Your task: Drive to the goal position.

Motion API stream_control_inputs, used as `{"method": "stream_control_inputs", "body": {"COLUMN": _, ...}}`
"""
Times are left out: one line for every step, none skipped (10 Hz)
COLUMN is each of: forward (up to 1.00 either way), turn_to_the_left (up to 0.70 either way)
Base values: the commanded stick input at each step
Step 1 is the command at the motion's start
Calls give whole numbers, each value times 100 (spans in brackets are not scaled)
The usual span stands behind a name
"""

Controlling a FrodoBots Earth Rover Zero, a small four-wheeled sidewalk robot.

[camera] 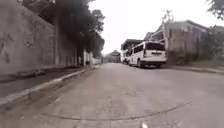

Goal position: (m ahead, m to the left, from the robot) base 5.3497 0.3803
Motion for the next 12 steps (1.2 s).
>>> {"method": "stream_control_inputs", "body": {"forward": 100, "turn_to_the_left": 0}}
{"method": "stream_control_inputs", "body": {"forward": 100, "turn_to_the_left": 0}}
{"method": "stream_control_inputs", "body": {"forward": 100, "turn_to_the_left": 0}}
{"method": "stream_control_inputs", "body": {"forward": 100, "turn_to_the_left": 0}}
{"method": "stream_control_inputs", "body": {"forward": 100, "turn_to_the_left": 0}}
{"method": "stream_control_inputs", "body": {"forward": 100, "turn_to_the_left": 0}}
{"method": "stream_control_inputs", "body": {"forward": 100, "turn_to_the_left": 0}}
{"method": "stream_control_inputs", "body": {"forward": 100, "turn_to_the_left": 0}}
{"method": "stream_control_inputs", "body": {"forward": 100, "turn_to_the_left": 0}}
{"method": "stream_control_inputs", "body": {"forward": 100, "turn_to_the_left": 0}}
{"method": "stream_control_inputs", "body": {"forward": 100, "turn_to_the_left": 0}}
{"method": "stream_control_inputs", "body": {"forward": 100, "turn_to_the_left": 0}}
